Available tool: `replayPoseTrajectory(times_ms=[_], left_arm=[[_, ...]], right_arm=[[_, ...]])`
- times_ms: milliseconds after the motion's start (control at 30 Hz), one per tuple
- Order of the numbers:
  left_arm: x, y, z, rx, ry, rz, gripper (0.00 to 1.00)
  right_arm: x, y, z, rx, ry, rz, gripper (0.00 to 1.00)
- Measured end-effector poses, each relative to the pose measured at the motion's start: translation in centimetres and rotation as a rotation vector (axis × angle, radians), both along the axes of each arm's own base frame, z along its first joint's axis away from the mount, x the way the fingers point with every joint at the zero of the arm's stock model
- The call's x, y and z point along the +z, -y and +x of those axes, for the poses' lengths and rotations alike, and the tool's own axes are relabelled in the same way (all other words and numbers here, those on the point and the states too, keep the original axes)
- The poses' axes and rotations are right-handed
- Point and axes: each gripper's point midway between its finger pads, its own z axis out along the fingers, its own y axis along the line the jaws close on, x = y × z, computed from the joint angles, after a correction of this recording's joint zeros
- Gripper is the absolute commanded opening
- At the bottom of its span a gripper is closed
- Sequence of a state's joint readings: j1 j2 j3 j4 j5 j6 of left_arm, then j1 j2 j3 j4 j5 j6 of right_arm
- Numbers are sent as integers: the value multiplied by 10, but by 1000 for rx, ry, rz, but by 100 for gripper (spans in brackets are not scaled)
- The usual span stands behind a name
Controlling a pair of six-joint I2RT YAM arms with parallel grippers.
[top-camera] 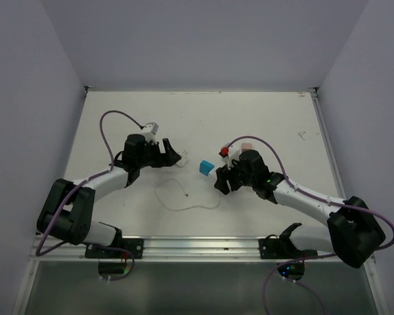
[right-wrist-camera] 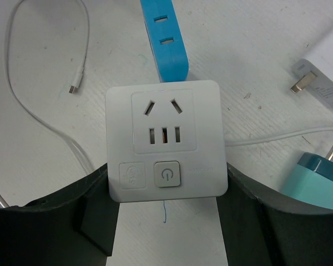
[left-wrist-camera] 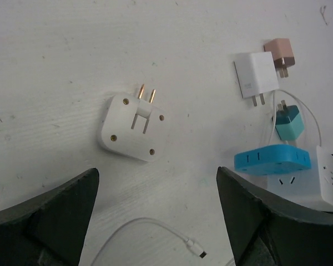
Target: Pull the plug off the socket
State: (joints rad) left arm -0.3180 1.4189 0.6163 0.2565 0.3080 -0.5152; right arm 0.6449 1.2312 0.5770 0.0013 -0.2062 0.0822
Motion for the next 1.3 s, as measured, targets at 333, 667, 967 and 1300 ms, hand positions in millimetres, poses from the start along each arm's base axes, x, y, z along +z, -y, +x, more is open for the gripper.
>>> replayPoseTrajectory(times_ms=[333,667,967,1300], left_arm=[[-13,27,-46,4,-190,-198,100],[18,66,-57,33,-246,-373,100],[25,84,-56,120,-303,-465,100],[9,98,-58,208,-379,-495,100]], right_arm=[[4,-4,-1,18,6,20,0],[6,-6,0,18,11,30,0],[8,-13,-4,19,10,58,0],[16,-24,-4,19,20,105,0]])
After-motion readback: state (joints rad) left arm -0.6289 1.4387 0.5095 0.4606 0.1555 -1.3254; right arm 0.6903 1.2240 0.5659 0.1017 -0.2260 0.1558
